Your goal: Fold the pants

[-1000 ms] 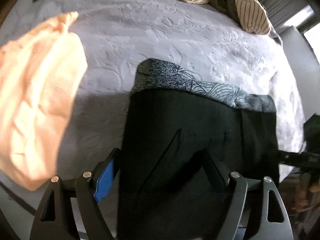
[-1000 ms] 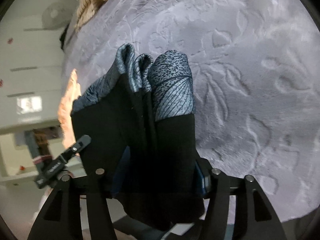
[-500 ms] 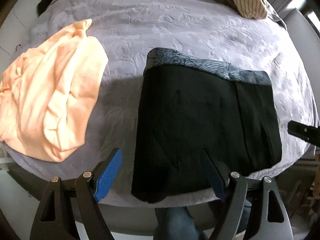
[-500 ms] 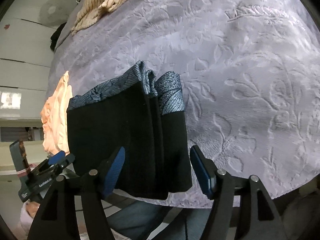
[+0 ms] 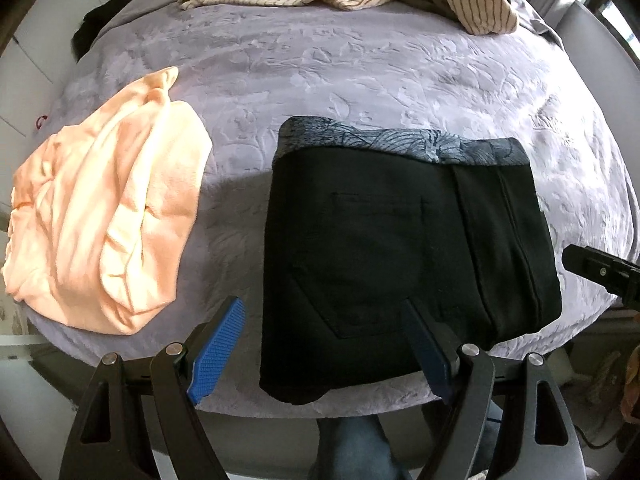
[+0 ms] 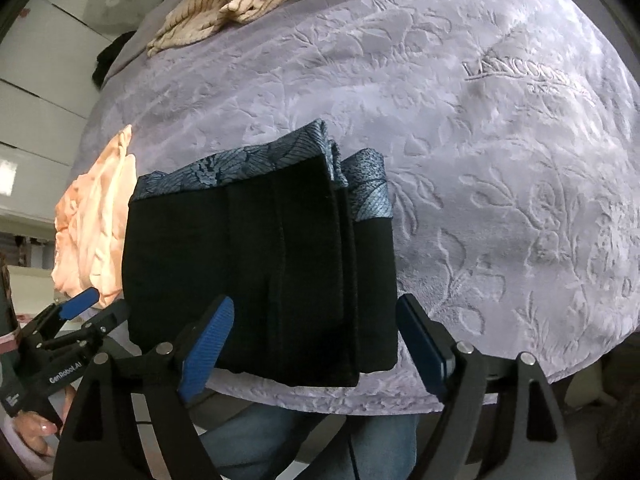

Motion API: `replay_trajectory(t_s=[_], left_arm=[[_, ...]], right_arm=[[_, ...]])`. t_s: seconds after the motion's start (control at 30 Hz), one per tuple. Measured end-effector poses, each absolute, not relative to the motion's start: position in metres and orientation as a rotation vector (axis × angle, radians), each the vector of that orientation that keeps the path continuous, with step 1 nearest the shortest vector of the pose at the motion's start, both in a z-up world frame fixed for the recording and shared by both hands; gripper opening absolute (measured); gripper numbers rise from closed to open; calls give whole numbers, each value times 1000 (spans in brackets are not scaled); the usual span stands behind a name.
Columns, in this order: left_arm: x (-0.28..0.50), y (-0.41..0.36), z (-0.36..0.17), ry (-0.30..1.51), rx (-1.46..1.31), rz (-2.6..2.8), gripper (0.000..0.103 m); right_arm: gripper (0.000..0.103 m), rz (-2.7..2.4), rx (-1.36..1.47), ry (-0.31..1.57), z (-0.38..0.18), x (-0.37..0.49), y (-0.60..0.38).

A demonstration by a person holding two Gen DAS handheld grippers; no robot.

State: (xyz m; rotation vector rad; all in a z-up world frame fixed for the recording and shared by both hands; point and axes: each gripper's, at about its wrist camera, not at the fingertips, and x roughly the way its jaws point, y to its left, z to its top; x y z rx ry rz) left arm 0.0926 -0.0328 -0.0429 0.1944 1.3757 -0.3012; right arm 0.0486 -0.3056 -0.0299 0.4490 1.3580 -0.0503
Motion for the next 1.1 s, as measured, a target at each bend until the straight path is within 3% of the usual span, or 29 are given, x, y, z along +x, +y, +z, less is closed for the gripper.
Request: replay_trajectory(t_s=[0.07, 0.1, 1.1], left_arm=[[92, -34, -44, 1377, 192, -306, 100], [92, -34, -44, 1368, 192, -305, 103], [97, -46, -35, 1304, 208, -222, 103]], right_arm=[[97, -60, 436, 1340, -27, 48, -303], [103, -64, 431, 1335, -26, 48, -302], [103, -148, 271, 1361, -16, 56, -276]])
